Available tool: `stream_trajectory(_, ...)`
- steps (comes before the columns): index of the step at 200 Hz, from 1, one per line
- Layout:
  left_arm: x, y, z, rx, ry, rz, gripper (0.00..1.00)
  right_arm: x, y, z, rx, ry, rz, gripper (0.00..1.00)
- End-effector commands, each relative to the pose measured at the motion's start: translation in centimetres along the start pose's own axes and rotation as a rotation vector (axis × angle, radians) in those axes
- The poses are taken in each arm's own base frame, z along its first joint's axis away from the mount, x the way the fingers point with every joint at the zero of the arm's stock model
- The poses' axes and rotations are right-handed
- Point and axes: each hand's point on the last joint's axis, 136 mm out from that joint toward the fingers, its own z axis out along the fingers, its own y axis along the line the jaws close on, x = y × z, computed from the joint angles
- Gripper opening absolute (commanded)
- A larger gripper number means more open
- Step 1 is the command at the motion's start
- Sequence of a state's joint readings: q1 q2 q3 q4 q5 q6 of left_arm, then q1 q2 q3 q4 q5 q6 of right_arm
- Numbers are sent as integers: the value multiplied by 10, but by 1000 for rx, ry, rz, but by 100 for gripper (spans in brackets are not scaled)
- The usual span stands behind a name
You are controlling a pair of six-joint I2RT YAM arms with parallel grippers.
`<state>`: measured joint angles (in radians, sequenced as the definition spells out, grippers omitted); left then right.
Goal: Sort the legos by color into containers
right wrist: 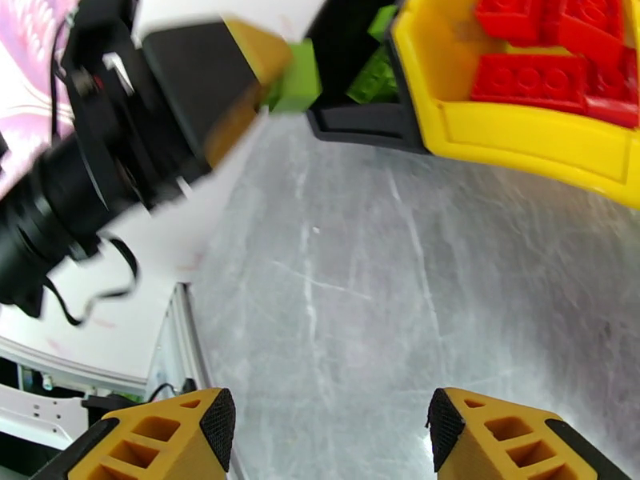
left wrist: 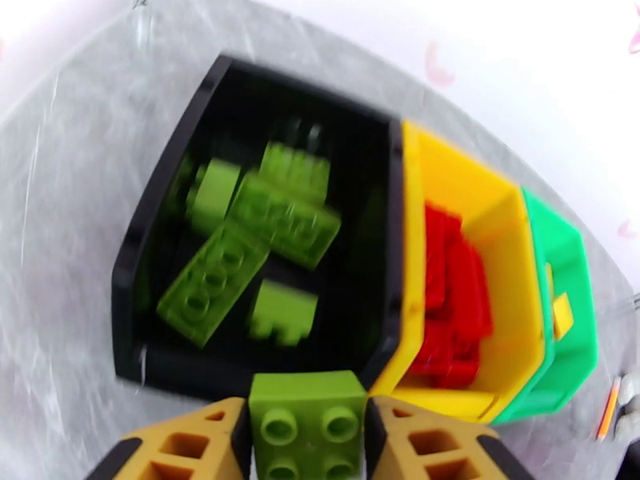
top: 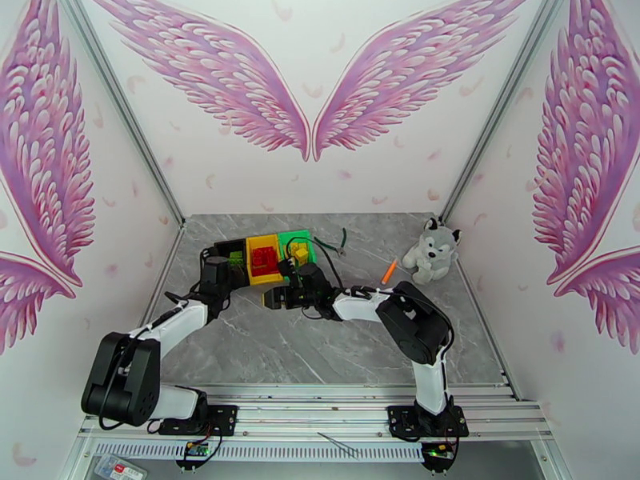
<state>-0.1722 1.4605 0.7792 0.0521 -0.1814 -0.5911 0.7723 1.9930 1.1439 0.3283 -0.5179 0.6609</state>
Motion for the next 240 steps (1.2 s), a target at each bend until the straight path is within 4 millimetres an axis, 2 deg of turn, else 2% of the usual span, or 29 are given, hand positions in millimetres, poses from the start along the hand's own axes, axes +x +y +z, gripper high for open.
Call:
stream_trajectory(1, -20, -1, 13, -32, -20, 37, 53, -11, -3, -20, 67, -31, -29, 71)
stream_trajectory(13, -27, -5, 19, -30, -23, 48, 62, -12, -9, -28, 89, -42, -25, 71)
stream_trajectory(31, -34, -11, 22, -26, -28, 60, 82, -11, -18, -37, 130, -50, -23, 71)
stream_trajectory(53, -40, -15, 10, -7, -63, 57, 91, -12, -27, -51, 191, -74, -33, 72)
stream_trajectory(76, -45, -20, -15, 24, -125, 72, 93, -15, -39, -70, 296, -110, -63, 73)
stream_trajectory(116, -54, -27, -77, 65, -297, 145, 95, -24, -55, -114, 513, -205, -123, 73)
stream_trajectory(142, -66, -18, -116, 46, -412, 124, 99, -38, -52, -161, 635, -335, -135, 73)
stream_trajectory(159, -77, -18, -143, 115, -522, 58, 99, -48, -44, -197, 691, -463, -132, 74)
stream_trajectory(175, -92, -2, -166, 108, -653, -75, 99, -55, -36, -236, 728, -617, -122, 77)
stream_trajectory(182, -98, 2, -176, 97, -695, -100, 99, -56, -31, -249, 728, -658, -130, 82)
stream_trajectory(193, -108, 4, -187, 73, -723, -87, 99, -57, -19, -262, 709, -684, -166, 100)
stream_trajectory(204, -117, 5, -196, 29, -732, -26, 99, -56, -13, -271, 702, -706, -199, 99)
stream_trajectory(214, -122, 5, -200, -15, -735, 44, 99, -50, -21, -281, 747, -720, -190, 99)
stream_trajectory(231, -123, -3, -201, -4, -740, 159, 99, -46, -34, -317, 881, -839, -155, 99)
stream_trajectory(240, -120, -3, -199, 4, -730, 190, 99, -43, -34, -327, 906, -869, -208, 99)
